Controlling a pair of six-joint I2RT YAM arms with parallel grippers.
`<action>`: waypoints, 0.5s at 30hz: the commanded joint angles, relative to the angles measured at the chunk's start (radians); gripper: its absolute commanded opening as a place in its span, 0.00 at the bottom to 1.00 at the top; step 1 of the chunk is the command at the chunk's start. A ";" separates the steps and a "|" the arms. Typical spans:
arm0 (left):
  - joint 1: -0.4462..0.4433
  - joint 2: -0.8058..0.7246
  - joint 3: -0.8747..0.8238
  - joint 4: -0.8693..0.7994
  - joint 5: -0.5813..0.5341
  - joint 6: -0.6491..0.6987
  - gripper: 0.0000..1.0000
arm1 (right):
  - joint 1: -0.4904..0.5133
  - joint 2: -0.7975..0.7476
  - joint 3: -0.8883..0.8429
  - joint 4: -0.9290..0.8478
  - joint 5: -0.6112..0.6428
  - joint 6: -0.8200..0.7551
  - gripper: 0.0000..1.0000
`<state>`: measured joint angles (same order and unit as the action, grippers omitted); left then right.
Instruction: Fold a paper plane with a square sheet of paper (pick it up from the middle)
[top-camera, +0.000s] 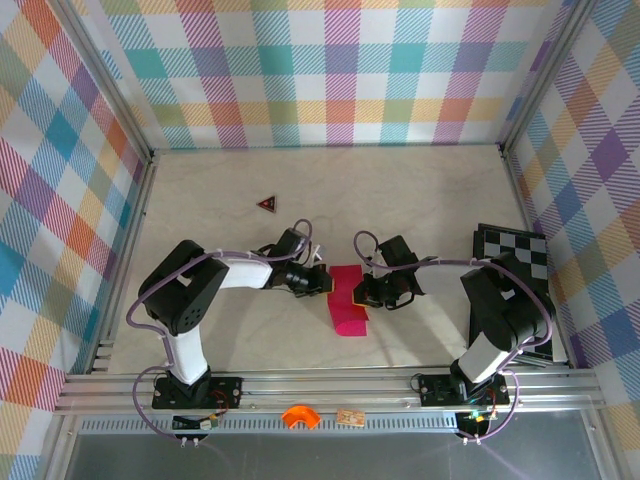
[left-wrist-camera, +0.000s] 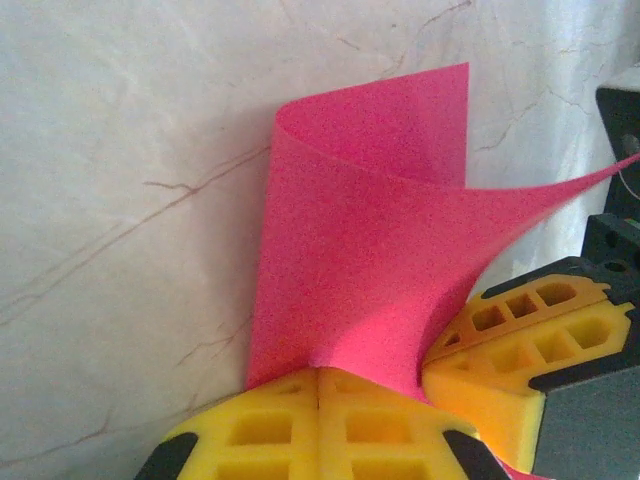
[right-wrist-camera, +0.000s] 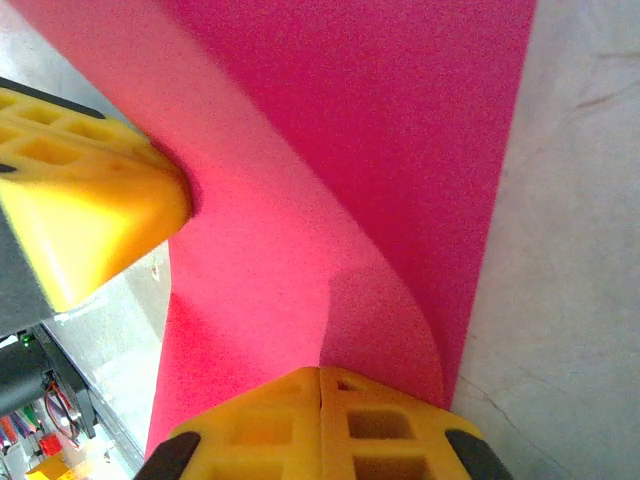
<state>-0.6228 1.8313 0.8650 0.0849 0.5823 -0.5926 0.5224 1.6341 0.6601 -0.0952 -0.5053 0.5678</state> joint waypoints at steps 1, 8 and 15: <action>0.017 -0.037 0.062 -0.084 0.008 0.036 0.00 | -0.005 0.026 -0.034 -0.145 0.137 0.000 0.00; 0.017 0.044 0.151 -0.153 0.051 0.109 0.00 | -0.005 0.023 -0.030 -0.130 0.135 0.012 0.00; 0.041 0.140 0.137 -0.102 0.004 0.099 0.00 | -0.005 0.017 -0.047 -0.121 0.130 0.015 0.00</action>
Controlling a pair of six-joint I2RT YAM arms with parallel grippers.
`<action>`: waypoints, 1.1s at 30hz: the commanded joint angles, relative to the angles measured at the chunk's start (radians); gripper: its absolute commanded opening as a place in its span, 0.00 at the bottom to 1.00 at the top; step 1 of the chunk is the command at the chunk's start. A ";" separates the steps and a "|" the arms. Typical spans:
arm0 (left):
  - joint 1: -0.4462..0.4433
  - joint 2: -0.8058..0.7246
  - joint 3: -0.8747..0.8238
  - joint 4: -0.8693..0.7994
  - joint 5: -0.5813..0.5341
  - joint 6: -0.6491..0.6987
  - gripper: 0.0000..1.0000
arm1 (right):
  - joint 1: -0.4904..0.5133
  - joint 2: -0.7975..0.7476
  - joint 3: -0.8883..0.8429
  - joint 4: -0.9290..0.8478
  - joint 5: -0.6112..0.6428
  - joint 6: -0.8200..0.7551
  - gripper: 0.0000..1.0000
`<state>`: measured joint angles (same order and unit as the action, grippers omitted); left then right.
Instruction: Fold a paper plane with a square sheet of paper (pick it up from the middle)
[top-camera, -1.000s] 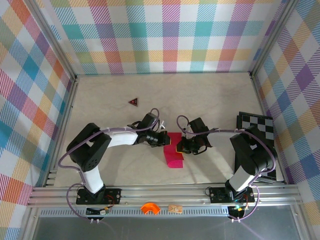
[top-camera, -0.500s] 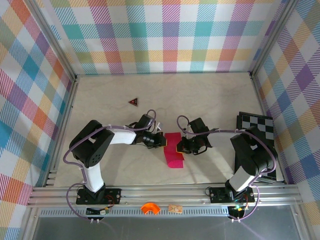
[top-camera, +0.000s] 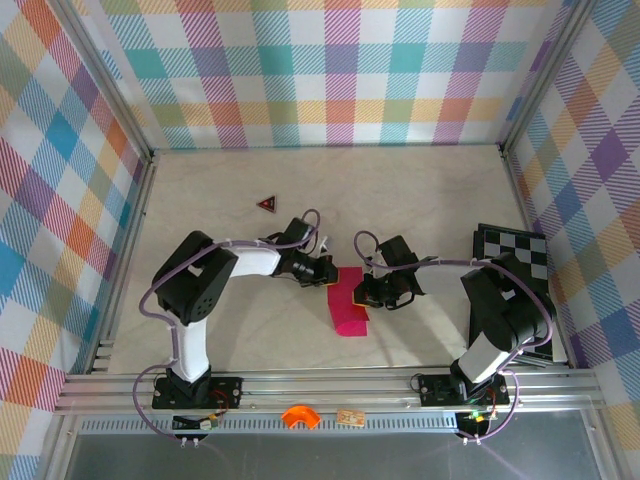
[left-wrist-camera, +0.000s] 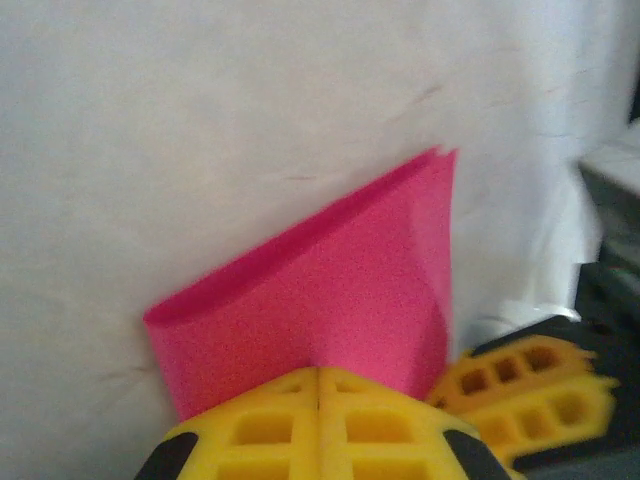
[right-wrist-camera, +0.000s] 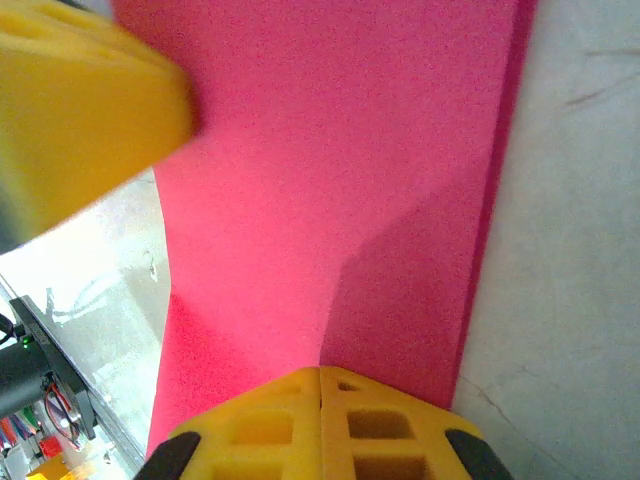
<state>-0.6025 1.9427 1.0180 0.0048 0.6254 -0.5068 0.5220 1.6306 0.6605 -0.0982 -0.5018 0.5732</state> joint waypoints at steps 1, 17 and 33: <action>0.024 0.029 -0.020 -0.024 -0.051 0.015 0.00 | -0.005 0.016 -0.050 -0.120 0.127 0.011 0.00; 0.118 0.067 0.064 -0.054 -0.165 -0.088 0.00 | -0.005 0.005 -0.086 -0.094 0.129 0.015 0.00; 0.135 0.071 0.157 -0.152 -0.243 -0.178 0.00 | -0.006 0.009 -0.099 -0.053 0.110 0.039 0.00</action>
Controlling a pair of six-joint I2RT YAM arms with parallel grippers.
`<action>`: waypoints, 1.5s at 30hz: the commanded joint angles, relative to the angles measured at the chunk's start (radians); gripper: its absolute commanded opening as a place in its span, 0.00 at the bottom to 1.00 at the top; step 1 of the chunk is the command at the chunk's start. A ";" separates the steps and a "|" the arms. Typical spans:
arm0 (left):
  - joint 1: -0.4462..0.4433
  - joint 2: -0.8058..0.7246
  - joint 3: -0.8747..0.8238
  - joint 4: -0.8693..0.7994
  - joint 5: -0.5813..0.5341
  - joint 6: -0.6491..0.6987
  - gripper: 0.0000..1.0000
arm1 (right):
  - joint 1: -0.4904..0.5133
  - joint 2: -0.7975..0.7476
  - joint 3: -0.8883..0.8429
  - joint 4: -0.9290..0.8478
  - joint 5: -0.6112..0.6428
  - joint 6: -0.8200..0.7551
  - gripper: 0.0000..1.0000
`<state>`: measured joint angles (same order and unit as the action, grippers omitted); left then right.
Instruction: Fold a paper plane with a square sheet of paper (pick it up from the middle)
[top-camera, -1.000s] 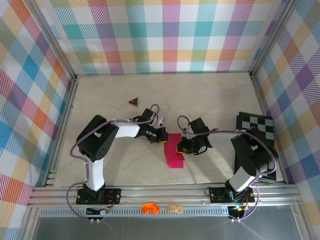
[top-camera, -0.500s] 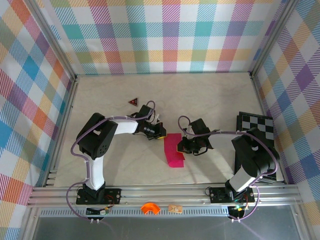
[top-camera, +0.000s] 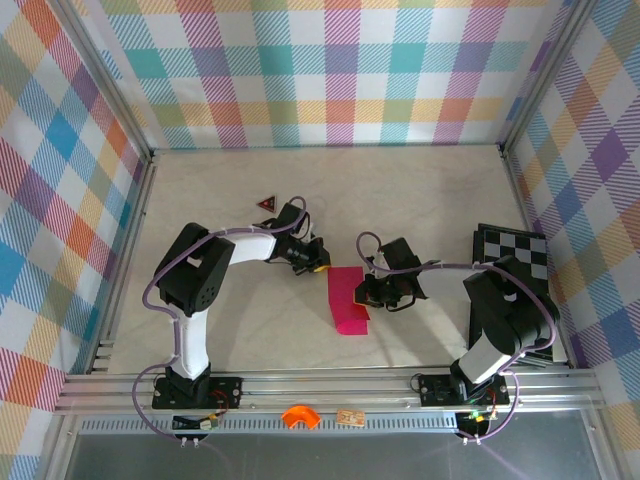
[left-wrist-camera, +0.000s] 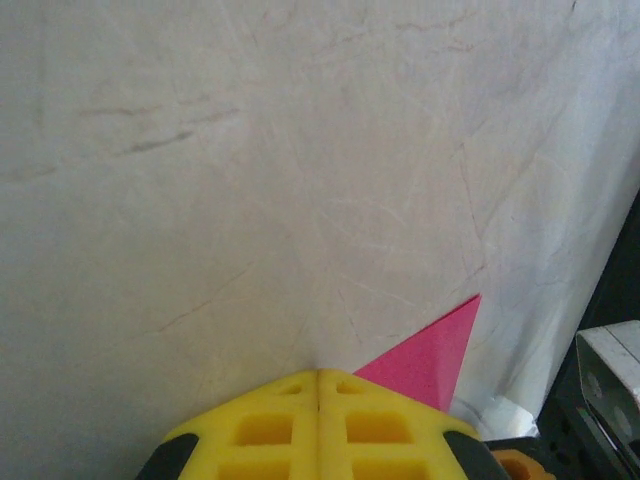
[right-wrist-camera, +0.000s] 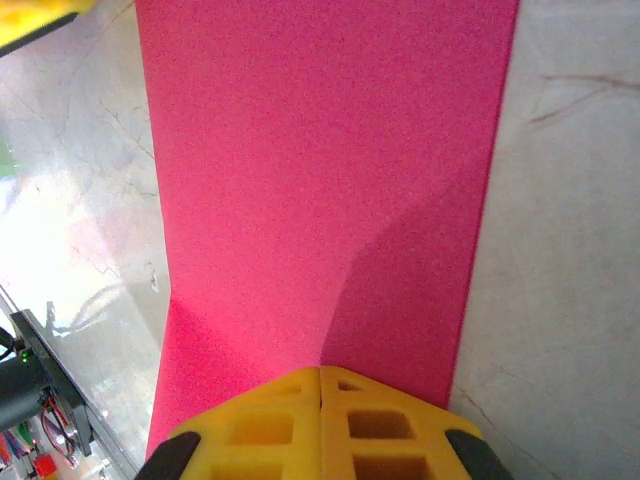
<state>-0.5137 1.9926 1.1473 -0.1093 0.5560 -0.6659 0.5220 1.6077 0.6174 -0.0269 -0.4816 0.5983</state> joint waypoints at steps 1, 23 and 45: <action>0.049 0.016 0.027 -0.033 -0.173 -0.032 0.00 | -0.005 0.033 -0.057 -0.121 0.088 0.016 0.00; -0.082 -0.287 -0.170 0.014 0.058 -0.033 0.00 | -0.005 0.019 -0.049 0.024 0.143 0.159 0.00; -0.177 -0.139 -0.310 -0.104 -0.024 0.109 0.00 | -0.005 0.007 -0.077 -0.002 0.156 0.153 0.00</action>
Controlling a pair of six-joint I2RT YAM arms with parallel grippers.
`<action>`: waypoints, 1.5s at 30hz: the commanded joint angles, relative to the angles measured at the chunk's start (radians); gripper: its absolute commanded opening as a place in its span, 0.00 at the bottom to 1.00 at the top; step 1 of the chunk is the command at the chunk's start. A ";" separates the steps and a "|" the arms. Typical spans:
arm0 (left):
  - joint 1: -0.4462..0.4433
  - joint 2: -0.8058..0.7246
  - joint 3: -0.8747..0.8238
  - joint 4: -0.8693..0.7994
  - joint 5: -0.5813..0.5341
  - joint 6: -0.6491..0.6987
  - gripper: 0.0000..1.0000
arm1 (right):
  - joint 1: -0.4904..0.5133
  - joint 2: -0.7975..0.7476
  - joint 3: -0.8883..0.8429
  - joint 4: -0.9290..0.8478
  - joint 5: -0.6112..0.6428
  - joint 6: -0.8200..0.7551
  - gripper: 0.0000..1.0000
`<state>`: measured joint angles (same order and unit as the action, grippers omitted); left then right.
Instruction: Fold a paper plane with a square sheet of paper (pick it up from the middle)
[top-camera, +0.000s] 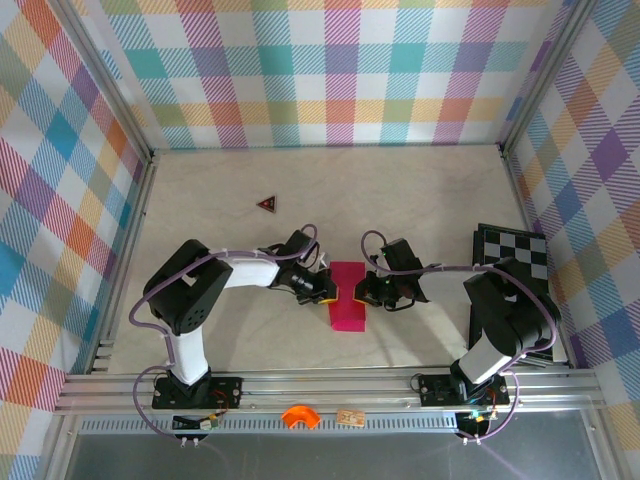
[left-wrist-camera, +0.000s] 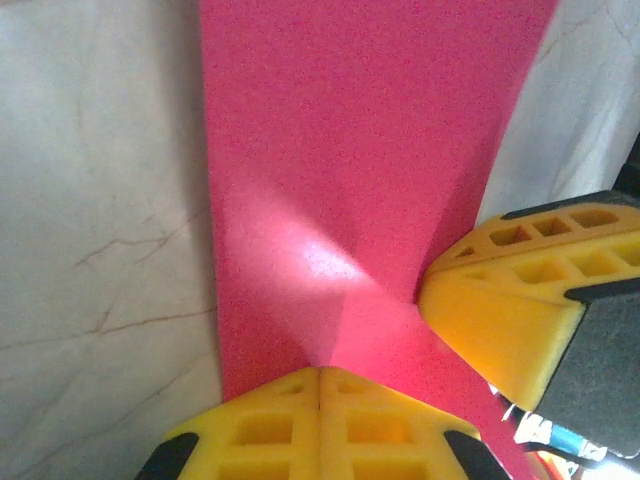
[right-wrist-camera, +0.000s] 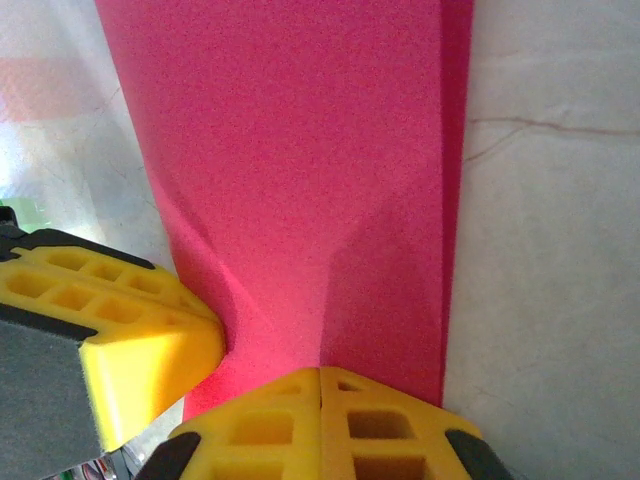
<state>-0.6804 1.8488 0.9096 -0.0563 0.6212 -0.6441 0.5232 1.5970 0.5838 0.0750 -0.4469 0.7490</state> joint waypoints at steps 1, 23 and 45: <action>-0.010 -0.001 -0.087 -0.173 -0.109 0.105 0.00 | -0.006 0.017 -0.044 -0.107 0.123 0.003 0.00; -0.065 -0.121 -0.059 0.098 -0.035 -0.172 0.00 | -0.007 0.002 -0.058 -0.098 0.132 0.021 0.00; -0.064 -0.257 -0.195 -0.076 -0.233 -0.087 0.00 | -0.006 0.006 -0.068 -0.078 0.137 0.048 0.00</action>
<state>-0.7395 1.6463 0.7174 -0.0242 0.4534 -0.7212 0.5251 1.5753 0.5617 0.0940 -0.4198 0.7795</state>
